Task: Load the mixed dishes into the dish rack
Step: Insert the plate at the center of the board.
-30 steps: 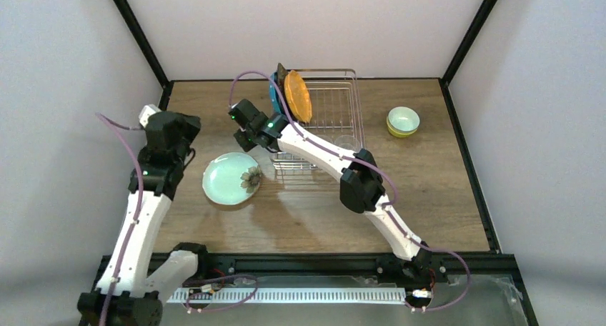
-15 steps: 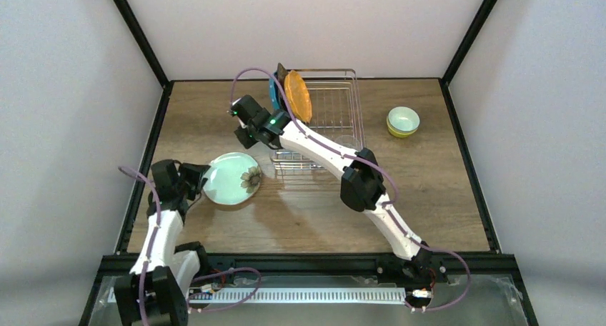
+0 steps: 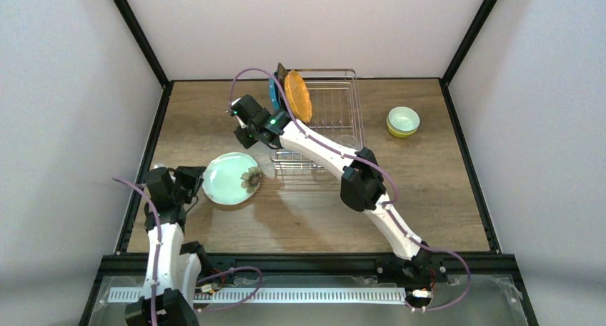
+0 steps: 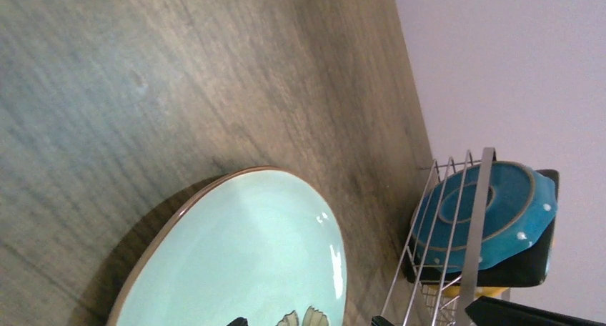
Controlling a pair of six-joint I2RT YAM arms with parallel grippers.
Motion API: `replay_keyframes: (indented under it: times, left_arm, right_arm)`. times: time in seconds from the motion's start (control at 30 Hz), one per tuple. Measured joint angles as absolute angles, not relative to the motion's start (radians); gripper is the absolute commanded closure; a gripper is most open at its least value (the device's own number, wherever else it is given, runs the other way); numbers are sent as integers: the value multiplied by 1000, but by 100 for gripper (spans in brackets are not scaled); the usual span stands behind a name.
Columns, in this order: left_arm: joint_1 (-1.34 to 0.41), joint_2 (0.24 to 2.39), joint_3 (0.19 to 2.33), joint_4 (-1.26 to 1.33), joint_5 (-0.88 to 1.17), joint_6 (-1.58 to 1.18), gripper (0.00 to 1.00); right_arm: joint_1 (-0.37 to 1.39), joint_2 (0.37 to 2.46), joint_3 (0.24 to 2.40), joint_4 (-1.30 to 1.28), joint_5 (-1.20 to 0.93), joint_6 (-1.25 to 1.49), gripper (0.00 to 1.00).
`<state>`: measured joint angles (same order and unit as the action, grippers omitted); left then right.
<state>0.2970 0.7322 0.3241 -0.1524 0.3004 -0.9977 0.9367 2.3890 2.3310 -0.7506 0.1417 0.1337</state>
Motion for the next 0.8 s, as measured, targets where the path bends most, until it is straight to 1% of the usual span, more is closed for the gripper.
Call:
replay_keyframes:
  times: [0.23,0.53,0.8]
  left_arm:
    - [312,690,268,-236,307,-992,0]
    - [339,763,258,-287,334,-970,0]
    - [342,725,236,-327,334,-961,0]
  right_arm:
    - [937,2408,2346,-739,128,122,57]
    - [937,2479,2378,-736,112,111,56]
    - [933,2486,2381,-733,96,110,55]
